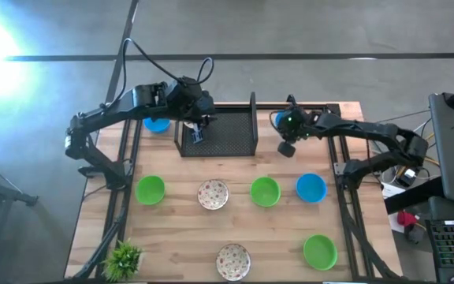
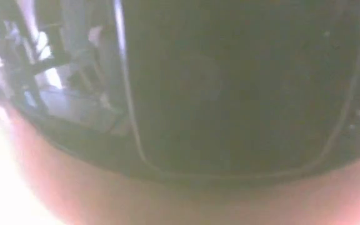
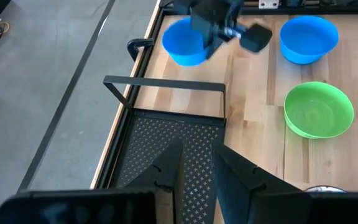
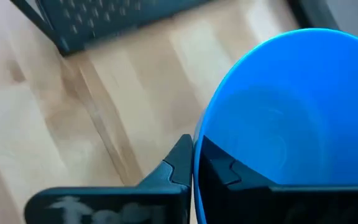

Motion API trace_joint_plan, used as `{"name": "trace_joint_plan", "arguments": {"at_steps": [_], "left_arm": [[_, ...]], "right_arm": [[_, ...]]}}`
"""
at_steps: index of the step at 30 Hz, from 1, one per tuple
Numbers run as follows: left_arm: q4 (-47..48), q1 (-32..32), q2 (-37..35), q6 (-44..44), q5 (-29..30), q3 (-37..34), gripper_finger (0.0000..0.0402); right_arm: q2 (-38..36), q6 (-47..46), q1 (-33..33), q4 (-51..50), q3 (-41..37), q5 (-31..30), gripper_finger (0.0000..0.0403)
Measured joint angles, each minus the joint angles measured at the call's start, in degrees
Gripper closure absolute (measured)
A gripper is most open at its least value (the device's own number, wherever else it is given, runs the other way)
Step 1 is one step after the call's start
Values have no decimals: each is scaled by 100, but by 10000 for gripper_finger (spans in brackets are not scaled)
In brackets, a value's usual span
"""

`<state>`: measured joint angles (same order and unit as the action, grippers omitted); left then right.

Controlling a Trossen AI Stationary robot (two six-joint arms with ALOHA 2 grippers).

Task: Pick & Place Mini bowls
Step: Put the top right blue bowl on the shelf

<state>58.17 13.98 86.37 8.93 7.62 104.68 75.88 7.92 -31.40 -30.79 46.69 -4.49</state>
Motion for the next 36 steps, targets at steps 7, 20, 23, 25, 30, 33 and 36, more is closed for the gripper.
{"name": "trace_joint_plan", "arguments": {"at_steps": [7, 20, 23, 25, 30, 33, 36], "left_arm": [[91, 0, 0, 0, 0, 0, 326], [116, 0, 0, 1, 0, 0, 326], [68, 0, 0, -51, 51, 0, 326], [61, 0, 0, -109, 196, 0, 326], [61, 2, 0, -160, 535, 0, 326], [61, 2, 0, -178, 544, 0, 326], [61, 2, 0, -197, 551, 0, 326]], "right_arm": [[-197, 204, 11, -620, 905, -7, 394], [350, 676, 13, -1346, 2654, -11, 394], [517, 722, 44, -1369, 2969, -5, 394], [678, 831, 100, -1375, 3162, 3, 394], [1120, 1059, 277, -1372, 3676, 133, 394], [1443, 1112, 339, -1355, 3981, 458, 394], [1778, 1157, 394, -1322, 4301, 604, 394]]}}
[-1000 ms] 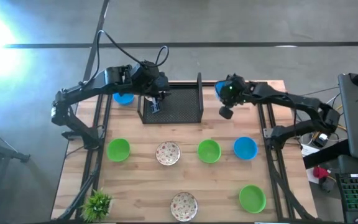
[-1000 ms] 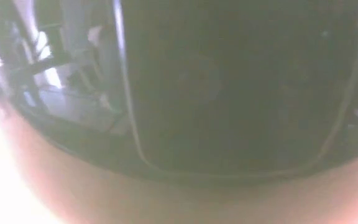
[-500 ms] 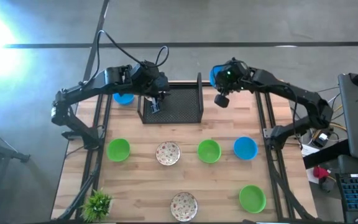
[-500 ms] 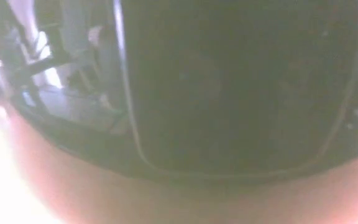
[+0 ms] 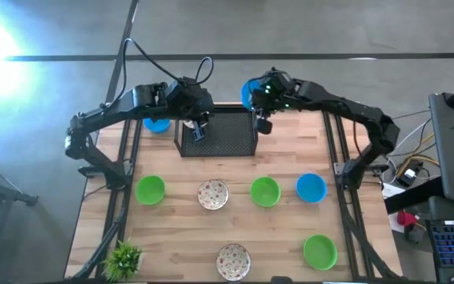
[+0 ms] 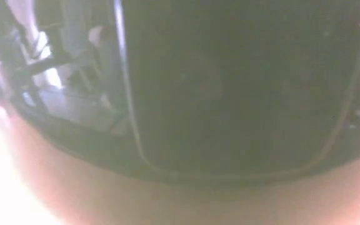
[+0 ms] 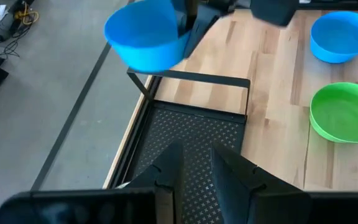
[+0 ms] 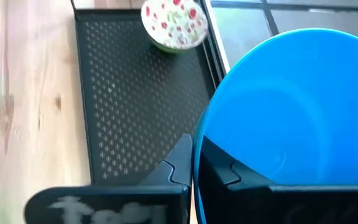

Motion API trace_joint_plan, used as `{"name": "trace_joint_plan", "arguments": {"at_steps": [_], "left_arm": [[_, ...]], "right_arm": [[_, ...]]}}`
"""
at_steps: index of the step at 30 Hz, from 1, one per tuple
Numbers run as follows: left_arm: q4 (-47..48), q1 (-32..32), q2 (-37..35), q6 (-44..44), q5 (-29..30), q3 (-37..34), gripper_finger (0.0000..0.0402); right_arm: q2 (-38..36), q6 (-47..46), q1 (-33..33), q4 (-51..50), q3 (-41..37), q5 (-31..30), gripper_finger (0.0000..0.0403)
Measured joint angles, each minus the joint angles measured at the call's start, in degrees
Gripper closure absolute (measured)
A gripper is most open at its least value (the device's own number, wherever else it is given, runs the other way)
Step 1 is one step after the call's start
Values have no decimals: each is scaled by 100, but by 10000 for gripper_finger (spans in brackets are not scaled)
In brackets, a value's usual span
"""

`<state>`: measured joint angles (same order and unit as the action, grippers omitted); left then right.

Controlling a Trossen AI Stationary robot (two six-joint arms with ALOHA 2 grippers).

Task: Pick & Place Mini bowls
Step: Put the top right blue bowl on the shelf

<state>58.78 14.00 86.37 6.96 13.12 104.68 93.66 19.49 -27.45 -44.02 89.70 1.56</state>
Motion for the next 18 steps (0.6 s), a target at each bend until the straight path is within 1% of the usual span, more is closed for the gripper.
{"name": "trace_joint_plan", "arguments": {"at_steps": [3, 6, 11, 18], "left_arm": [[0, 0, 0, -61, 7, 0, 326], [0, 0, 0, -82, 7, 0, 326], [-2, 0, 0, -111, 7, 0, 326], [0, 0, -28, -171, 7, -2, 326]], "right_arm": [[342, 1, 14, 7, 340, 92, 394], [721, -83, 8, 11, 708, 354, 394], [1408, -193, 12, -2, 1368, 394, 394], [2278, -35, 19, -409, 2288, 405, 394]]}}
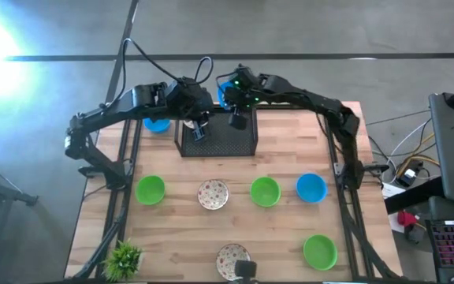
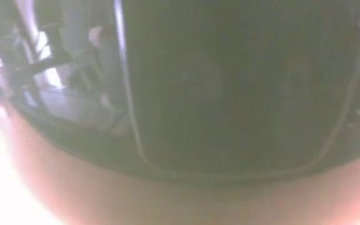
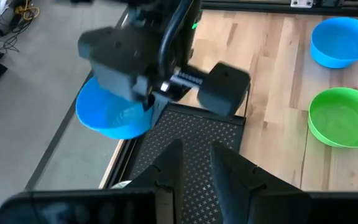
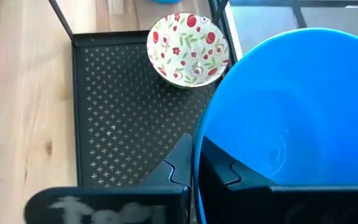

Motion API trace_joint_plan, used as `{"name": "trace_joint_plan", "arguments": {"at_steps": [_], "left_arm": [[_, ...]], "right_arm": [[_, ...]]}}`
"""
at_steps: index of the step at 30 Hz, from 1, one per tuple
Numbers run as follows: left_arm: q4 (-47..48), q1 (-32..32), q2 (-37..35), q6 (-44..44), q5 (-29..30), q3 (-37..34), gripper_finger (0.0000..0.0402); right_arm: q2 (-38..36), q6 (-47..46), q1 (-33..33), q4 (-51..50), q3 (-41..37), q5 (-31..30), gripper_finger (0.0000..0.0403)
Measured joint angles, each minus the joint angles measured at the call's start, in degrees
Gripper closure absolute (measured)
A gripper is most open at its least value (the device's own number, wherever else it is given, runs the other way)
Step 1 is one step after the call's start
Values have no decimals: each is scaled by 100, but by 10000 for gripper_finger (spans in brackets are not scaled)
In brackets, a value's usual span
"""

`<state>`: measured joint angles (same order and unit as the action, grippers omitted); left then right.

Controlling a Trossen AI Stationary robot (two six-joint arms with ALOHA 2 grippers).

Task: Pick & Place Mini bowls
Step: Put the top right blue bowl on the shelf

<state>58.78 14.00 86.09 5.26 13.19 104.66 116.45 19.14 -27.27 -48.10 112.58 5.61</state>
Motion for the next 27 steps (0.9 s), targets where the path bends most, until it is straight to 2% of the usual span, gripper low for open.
{"name": "trace_joint_plan", "arguments": {"at_steps": [6, 27], "left_arm": [[15, -2, -132, 0, 2, 0, 326], [-10, -2, -482, -92, 4, 0, 326]], "right_arm": [[650, 75, 0, -268, 426, -3, 394], [1635, -87, -151, -98, 341, -64, 394]]}}
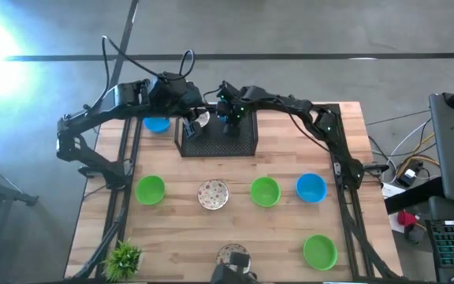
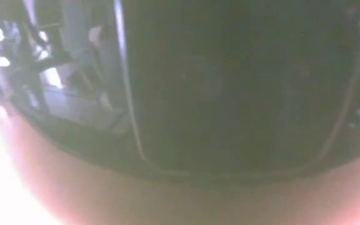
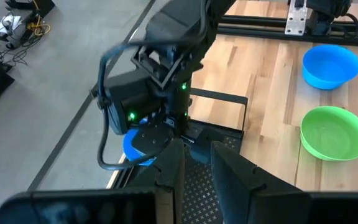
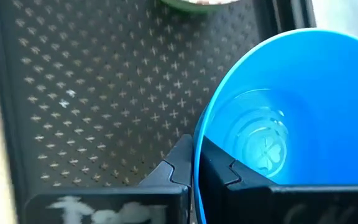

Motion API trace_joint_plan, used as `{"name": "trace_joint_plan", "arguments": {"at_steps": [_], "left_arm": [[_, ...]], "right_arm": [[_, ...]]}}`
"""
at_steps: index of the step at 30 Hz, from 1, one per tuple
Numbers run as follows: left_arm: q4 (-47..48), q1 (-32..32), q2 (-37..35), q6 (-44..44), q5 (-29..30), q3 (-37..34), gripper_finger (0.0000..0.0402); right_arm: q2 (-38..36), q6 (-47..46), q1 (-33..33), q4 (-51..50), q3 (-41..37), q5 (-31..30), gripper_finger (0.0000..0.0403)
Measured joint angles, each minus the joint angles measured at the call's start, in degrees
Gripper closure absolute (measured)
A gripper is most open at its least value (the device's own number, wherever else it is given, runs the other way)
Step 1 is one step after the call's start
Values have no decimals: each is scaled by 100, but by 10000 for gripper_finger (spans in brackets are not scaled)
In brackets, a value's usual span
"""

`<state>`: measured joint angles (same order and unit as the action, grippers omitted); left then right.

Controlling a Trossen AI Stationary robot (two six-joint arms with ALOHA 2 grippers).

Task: Pick & Place Mini bowls
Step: Put the top right blue bowl on the shelf

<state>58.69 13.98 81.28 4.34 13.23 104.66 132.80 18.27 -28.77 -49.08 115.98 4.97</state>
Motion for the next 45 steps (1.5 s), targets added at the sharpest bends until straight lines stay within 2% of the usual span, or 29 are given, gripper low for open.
{"name": "trace_joint_plan", "arguments": {"at_steps": [14, 34, 38, 45], "left_arm": [[-25, 2, 0, -7, 0, 0, 326], [-75, 0, 0, -9, -2, 0, 326], [-78, 0, 0, -9, -2, 0, 326], [-80, 0, 0, -9, -2, 0, 326]], "right_arm": [[227, -133, -15, -16, -163, -7, 394], [174, -178, -11, -11, -210, -63, 394], [172, -355, -11, -9, -210, -63, 378], [168, -363, -11, -9, -210, -63, 323]]}}
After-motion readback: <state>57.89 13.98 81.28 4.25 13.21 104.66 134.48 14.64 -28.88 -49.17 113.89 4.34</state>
